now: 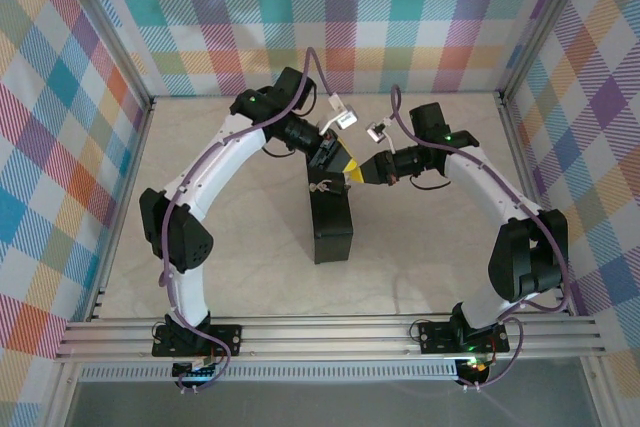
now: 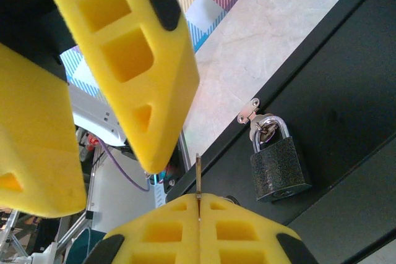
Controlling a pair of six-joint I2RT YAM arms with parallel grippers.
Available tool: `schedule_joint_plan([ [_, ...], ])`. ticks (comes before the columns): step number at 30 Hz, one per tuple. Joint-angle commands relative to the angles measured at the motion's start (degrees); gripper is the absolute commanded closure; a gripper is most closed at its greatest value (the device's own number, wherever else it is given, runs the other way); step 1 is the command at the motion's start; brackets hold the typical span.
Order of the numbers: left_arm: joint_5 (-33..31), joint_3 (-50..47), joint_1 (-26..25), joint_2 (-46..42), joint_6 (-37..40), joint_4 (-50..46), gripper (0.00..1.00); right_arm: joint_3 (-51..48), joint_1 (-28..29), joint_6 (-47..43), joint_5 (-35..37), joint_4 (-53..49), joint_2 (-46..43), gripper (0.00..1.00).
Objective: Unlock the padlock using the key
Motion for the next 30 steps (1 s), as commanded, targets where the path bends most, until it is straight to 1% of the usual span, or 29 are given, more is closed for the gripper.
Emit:
schedule_joint_plan([
  [1, -2.2, 1.2, -0.2, 1.4, -0.8, 0.1, 0.71, 0.4, 0.3, -2.9, -2.0, 0.1, -0.6, 1.00],
  [5, -3.8, 0.6, 0.0, 1.6, -1.0, 0.5, 0.70, 0.2, 0.2, -3.3, -2.5, -0.3, -0.8, 1.00],
  [8, -2.1, 0.5, -0.1, 2.0, -0.7, 0.2, 0.70, 0.1, 0.3, -3.1, -2.6, -0.1, -0.6, 1.00],
  [11, -0.3, 0.1, -0.3, 2.0, 0.5, -0.2, 0.72, 0.4, 0.3, -2.7, -3.0, 0.3, -0.4, 1.00],
  [15, -0.8, 0.1, -0.5, 2.3, 1.5, -1.1, 0.72, 0.5, 0.3, -2.7, -3.7, 0.6, -0.4, 1.00],
  [19, -3.3, -0.1, 0.1, 2.5, -0.1, 0.4, 0.70, 0.3, 0.3, -3.4, -4.0, -0.1, -0.5, 1.00],
  [21, -2.3, -0.7, 1.4, 2.4, -2.7, 3.0, 0.68, 0.1, 0.3, -3.9, -3.8, -0.9, -0.4, 1.00],
  [23, -1.6, -0.8, 2.3, 2.0, -3.6, 4.2, 0.67, -0.3, 0.3, -4.1, -3.8, -1.2, -0.4, 1.00],
  [28, -0.2, -0.7, 2.4, 1.8, -2.7, 3.5, 0.64, -0.5, 0.3, -3.7, -4.2, -0.4, -0.4, 1.00],
  [30, -0.6, -0.9, 2.3, 2.0, -2.3, 2.9, 0.64, -0.5, 0.3, -3.4, -4.6, 0.2, -0.5, 1.00],
])
